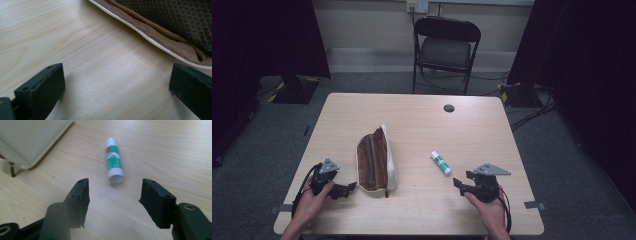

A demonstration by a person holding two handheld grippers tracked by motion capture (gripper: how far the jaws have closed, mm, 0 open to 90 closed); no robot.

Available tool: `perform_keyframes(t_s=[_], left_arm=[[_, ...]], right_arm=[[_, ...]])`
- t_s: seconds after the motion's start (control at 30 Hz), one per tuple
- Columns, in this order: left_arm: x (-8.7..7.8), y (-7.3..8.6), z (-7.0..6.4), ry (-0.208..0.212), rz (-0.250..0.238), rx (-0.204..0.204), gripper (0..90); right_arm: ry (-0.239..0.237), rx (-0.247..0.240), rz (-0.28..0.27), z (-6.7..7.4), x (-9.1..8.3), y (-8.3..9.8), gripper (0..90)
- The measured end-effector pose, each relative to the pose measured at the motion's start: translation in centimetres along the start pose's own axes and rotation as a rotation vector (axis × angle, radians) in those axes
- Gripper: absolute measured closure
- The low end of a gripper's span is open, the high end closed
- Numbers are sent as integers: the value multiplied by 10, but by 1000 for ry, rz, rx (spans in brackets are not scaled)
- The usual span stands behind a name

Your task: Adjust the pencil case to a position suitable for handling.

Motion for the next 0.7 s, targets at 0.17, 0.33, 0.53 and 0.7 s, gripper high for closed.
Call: perform_keyframes(t_s=[0.17, 0.33, 0.53, 0.7], left_arm=[[0, 0, 0, 1, 0, -1, 0], [0, 0, 0, 1, 0, -1, 0], [0, 0, 0, 1, 0, -1, 0], [0, 0, 0, 1, 0, -1, 0]], right_arm=[[-69, -48, 17, 26, 11, -6, 451], [-106, -106, 7, 47, 19, -13, 472], [-158, -170, 8, 72, 26, -20, 527], [-199, -218, 31, 93, 39, -21, 526]])
Point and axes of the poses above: each handheld gripper's, and its own axes: x roughly forward along the jaws, y roughly out of its underside, z roughly to its left, the point moved 7 cm from there along x, roughly forward along the jaws, and after that the axes turned 10 degrees about z, right-handed, at the moved point
